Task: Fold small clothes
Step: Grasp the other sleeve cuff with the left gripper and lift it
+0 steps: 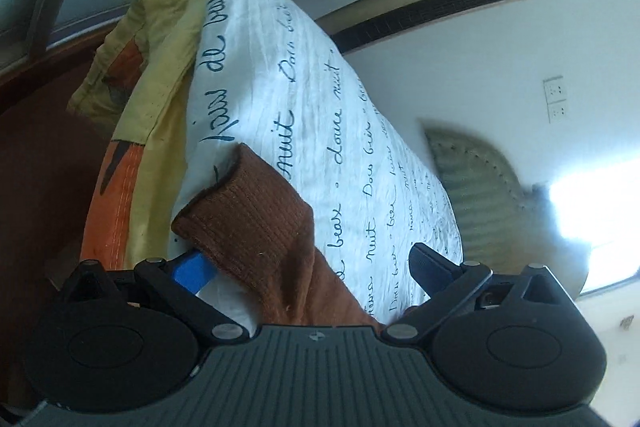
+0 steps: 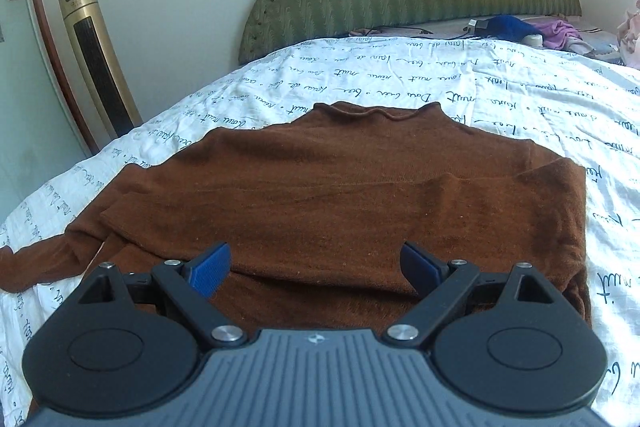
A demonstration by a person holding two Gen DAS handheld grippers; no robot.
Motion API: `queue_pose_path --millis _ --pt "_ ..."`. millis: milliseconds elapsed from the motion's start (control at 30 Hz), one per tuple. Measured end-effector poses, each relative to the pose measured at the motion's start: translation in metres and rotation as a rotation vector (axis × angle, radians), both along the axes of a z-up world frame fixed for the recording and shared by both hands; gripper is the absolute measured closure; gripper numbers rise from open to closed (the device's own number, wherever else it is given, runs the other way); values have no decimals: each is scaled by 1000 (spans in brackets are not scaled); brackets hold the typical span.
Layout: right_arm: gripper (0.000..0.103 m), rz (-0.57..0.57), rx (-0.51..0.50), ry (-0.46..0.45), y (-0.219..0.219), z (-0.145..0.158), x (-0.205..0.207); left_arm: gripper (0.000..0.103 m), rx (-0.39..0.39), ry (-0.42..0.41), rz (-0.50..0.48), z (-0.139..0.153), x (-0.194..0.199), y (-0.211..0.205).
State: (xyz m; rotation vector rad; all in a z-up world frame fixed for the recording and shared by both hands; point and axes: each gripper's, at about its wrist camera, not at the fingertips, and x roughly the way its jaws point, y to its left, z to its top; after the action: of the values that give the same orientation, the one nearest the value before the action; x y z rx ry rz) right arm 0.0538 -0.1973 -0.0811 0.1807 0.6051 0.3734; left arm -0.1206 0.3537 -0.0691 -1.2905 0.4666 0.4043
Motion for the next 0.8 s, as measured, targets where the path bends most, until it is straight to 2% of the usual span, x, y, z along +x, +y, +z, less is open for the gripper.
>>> queue_pose_path --millis 33,67,100,167,200,300,533,733,800 --pt "11 -2 0 -2 0 1 0 24 -3 9 -1 0 -1 1" --pt "11 -4 2 -4 0 1 0 42 -2 21 -3 -1 0 2" --pt "10 -4 5 -6 0 2 0 53 -9 37 0 -3 -2 4" --pt "11 -6 9 -7 0 2 1 94 -53 23 15 -10 -5 7" --pt "11 -3 14 -5 0 2 2 99 -67 14 28 -14 -9 10" --pt "11 -3 16 6 1 2 3 99 -77 -21 56 -17 -15 13" --pt "11 -18 39 20 -7 5 1 99 141 -20 -2 35 12 20" --pt "10 -37 79 31 -12 10 1 99 314 -83 50 79 -2 50" --pt "10 -29 74 38 -9 9 3 99 359 -79 73 89 -9 59"
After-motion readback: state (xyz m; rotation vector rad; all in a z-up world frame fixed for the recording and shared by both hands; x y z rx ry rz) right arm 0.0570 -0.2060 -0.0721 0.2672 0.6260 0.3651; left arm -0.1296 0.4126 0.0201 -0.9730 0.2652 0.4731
